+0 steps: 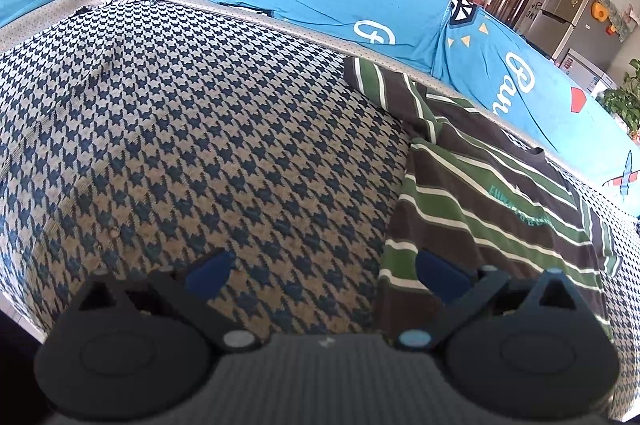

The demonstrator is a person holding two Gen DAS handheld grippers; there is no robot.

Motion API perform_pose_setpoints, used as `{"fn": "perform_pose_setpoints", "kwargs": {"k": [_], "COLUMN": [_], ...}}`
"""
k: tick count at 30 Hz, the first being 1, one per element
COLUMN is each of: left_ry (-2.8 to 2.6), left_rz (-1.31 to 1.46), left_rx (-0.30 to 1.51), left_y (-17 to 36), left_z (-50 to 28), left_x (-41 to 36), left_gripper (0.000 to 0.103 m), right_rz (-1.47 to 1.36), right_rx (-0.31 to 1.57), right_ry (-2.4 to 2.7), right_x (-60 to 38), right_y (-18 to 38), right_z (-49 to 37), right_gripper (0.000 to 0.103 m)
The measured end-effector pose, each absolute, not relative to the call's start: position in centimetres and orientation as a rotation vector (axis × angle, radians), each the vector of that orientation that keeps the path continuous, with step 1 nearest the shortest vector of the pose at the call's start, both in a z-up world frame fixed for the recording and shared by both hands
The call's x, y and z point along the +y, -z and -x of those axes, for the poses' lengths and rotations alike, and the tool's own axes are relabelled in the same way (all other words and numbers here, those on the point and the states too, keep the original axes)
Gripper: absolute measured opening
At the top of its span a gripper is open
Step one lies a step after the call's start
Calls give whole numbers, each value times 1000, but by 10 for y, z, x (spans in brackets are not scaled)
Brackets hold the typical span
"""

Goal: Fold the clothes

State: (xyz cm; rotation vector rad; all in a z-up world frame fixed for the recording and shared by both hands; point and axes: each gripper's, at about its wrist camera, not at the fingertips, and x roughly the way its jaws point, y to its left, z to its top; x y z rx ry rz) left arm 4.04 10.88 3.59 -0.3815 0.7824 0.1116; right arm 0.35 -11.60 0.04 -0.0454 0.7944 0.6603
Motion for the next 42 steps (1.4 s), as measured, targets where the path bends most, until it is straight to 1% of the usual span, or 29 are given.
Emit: {"fn": "perform_pose_setpoints", "kwargs": {"k": [2, 6, 14, 16, 17, 18, 20, 23, 29, 32, 33, 36, 42], "left_ry": [-115, -115, -119, -122, -123, -125, -128, -138, -151, -156, -157, -156, -152], "left_rz": [389, 398, 408, 407, 406, 405, 404, 398, 376, 362, 358, 352, 347], "left_rx": [783, 786, 786, 785, 785, 784, 783, 774, 769, 770, 770, 774, 788], "left_y": [-36, -36, -35, -35, -35, -35, -36, -37, -38, -38, -38, -38, -35], "left_z": [-41, -41, -41, -41, -41, -41, -41, -40, -41, -41, -41, -41, -43], "left_x": [111, 113, 114, 114, 115, 115, 115, 115, 112, 109, 109, 107, 103], "left_gripper": [103, 103, 103, 103, 103, 103, 103, 103, 103, 103, 103, 103, 103], "right_rz": [93, 184, 359, 369, 366, 362, 345, 291, 209, 183, 175, 184, 161], "right_rx": [792, 776, 702, 683, 675, 667, 668, 673, 697, 721, 730, 740, 758], "right_ry": [-702, -734, -716, -712, -712, -712, -717, -748, -803, -819, -827, -851, -852], "right_x": [-103, -83, -60, -60, -60, -60, -62, -66, -77, -80, -81, -77, -89], "right_y": [3, 11, 31, 34, 34, 35, 34, 30, 29, 30, 31, 26, 21], "right_z": [0, 2, -1, -1, -1, -2, -3, -4, -9, -12, -13, -11, -7], "right_gripper": [35, 42, 43, 38, 30, 19, 11, 9, 9, 15, 18, 23, 25]}}
